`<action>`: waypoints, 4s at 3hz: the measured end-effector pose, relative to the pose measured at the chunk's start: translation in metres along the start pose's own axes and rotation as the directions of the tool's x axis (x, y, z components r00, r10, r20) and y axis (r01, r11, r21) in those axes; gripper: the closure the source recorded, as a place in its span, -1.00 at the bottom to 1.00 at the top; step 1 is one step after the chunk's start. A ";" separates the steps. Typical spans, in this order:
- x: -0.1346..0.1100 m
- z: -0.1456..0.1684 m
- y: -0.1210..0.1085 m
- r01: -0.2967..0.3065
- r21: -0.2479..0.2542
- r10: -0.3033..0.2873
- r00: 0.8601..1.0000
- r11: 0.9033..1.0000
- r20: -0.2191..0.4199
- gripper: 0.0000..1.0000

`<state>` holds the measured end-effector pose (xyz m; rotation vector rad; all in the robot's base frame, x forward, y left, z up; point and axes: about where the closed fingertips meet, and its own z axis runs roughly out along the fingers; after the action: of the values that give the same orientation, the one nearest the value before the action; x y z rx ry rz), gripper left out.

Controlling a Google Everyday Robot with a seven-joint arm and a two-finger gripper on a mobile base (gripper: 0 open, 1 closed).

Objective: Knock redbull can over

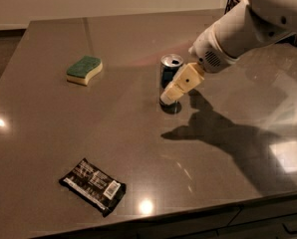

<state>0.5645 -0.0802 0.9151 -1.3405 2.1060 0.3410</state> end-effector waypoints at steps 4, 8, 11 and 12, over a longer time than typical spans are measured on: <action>-0.026 0.011 0.013 0.019 -0.038 -0.016 0.998 0.999 0.065 0.27; -0.016 -0.018 0.059 0.284 -0.159 -0.326 0.817 0.945 -0.476 1.00; 0.001 0.023 0.087 0.380 -0.302 -0.484 0.636 0.874 -0.601 0.24; 0.004 0.035 0.092 0.399 -0.325 -0.511 0.594 0.858 -0.621 -0.22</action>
Offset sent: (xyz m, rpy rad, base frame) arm 0.0034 0.0346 -0.0080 0.0668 0.0055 0.0398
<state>0.4942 -0.0233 0.8762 -2.3205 2.1826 -0.2920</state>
